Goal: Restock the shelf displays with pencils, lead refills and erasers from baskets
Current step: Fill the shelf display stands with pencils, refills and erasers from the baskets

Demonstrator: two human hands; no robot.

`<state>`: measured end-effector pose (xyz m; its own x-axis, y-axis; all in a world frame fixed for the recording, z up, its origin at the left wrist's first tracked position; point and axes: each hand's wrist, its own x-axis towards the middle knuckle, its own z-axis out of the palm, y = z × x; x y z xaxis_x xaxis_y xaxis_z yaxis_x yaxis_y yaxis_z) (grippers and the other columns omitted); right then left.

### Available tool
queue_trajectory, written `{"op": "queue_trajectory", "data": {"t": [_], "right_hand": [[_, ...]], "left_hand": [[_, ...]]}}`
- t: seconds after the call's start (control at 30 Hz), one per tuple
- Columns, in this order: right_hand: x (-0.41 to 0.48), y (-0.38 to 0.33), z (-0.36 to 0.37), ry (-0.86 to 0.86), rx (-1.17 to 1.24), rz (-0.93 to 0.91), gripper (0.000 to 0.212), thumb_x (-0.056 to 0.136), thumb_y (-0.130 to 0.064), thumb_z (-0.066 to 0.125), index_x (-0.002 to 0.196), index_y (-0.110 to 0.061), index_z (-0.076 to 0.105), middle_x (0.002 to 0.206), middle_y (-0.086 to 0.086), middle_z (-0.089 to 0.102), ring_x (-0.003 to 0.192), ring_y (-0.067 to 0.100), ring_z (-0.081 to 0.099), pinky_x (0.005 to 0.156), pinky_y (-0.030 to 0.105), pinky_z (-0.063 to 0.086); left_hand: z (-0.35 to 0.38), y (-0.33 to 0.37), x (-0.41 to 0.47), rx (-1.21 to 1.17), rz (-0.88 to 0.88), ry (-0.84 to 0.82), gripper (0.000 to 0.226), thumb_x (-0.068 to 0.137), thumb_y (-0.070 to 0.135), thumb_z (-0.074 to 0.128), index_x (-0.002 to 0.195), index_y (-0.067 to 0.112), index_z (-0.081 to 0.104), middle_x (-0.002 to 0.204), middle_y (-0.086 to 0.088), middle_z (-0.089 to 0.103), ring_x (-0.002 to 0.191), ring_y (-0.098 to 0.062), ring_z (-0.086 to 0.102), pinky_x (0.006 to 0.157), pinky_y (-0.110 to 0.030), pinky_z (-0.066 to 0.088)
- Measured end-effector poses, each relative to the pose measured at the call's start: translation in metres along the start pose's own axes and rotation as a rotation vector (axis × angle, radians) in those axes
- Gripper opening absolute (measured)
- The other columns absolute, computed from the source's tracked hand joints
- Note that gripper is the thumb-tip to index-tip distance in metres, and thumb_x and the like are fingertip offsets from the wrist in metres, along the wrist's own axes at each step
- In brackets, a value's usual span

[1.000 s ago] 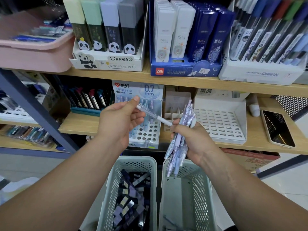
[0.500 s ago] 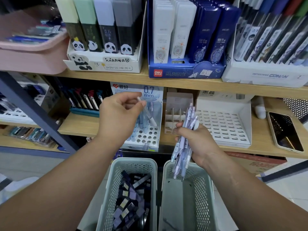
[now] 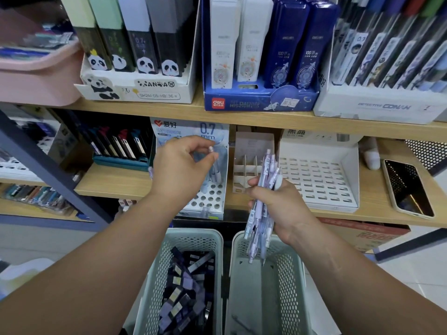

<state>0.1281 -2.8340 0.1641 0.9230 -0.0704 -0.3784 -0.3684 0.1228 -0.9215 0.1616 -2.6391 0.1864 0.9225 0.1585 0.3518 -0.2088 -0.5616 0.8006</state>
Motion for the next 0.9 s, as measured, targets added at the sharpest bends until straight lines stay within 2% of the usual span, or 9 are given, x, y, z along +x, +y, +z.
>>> {"op": "queue_trajectory", "data": {"t": [0.13,0.33,0.43,0.53,0.63,0.73,0.9], "right_hand": [[-0.001,0.0,0.0,-0.025,0.0,0.001,0.02,0.083,0.004,0.07,0.095,-0.011,0.07,0.078,0.001,0.069,0.061,0.017,0.063,0.062,0.03,0.054],[0.0,0.0,-0.001,-0.032,-0.006,-0.004,0.021,0.082,0.004,0.071,0.097,-0.011,0.07,0.08,0.002,0.069,0.062,0.017,0.062,0.069,0.033,0.056],[0.0,0.0,-0.001,-0.025,0.001,-0.003,0.021,0.083,0.004,0.071,0.097,-0.011,0.07,0.082,0.003,0.07,0.062,0.017,0.062,0.068,0.034,0.055],[0.0,0.0,0.0,-0.022,-0.025,-0.007,0.019,0.083,0.003,0.07,0.096,-0.011,0.071,0.078,0.003,0.069,0.06,0.017,0.063,0.065,0.033,0.054],[-0.001,0.0,0.002,-0.027,-0.024,-0.008,0.018,0.084,0.004,0.07,0.096,-0.009,0.071,0.078,0.004,0.069,0.06,0.018,0.062,0.062,0.03,0.054],[-0.002,0.0,0.001,-0.024,-0.03,-0.008,0.018,0.084,0.003,0.07,0.097,-0.009,0.071,0.08,0.005,0.068,0.06,0.018,0.062,0.06,0.03,0.054],[-0.002,-0.002,-0.002,-0.007,-0.035,-0.001,0.02,0.083,0.003,0.071,0.099,-0.009,0.071,0.085,0.005,0.071,0.059,0.016,0.063,0.064,0.032,0.056]], "left_hand": [[0.002,0.002,0.003,0.011,0.008,0.017,0.013,0.082,0.028,0.081,0.094,0.032,0.077,0.081,0.02,0.07,0.074,-0.005,0.06,0.074,-0.04,0.057],[0.002,-0.001,0.004,0.116,0.04,-0.025,0.02,0.082,0.028,0.081,0.101,0.03,0.077,0.077,0.022,0.069,0.08,-0.01,0.064,0.08,-0.038,0.056],[0.005,0.0,0.002,0.171,0.068,-0.031,0.032,0.081,0.024,0.08,0.11,0.028,0.068,0.076,0.016,0.071,0.083,-0.013,0.065,0.083,-0.037,0.053],[0.009,-0.001,0.001,0.221,0.128,-0.005,0.024,0.079,0.023,0.082,0.093,0.024,0.064,0.075,0.014,0.071,0.079,-0.016,0.067,0.078,-0.038,0.054],[0.013,-0.001,0.001,0.31,0.241,0.043,0.016,0.075,0.024,0.084,0.085,0.019,0.071,0.074,0.009,0.072,0.073,-0.019,0.065,0.072,-0.039,0.055],[0.014,-0.001,0.002,0.393,0.32,0.065,0.02,0.073,0.023,0.086,0.091,0.019,0.078,0.077,0.003,0.075,0.074,-0.025,0.063,0.071,-0.039,0.054],[0.016,-0.009,0.006,0.528,0.331,-0.026,0.038,0.069,0.026,0.089,0.105,0.024,0.079,0.094,-0.008,0.072,0.086,-0.036,0.06,0.075,-0.048,0.051]]}}
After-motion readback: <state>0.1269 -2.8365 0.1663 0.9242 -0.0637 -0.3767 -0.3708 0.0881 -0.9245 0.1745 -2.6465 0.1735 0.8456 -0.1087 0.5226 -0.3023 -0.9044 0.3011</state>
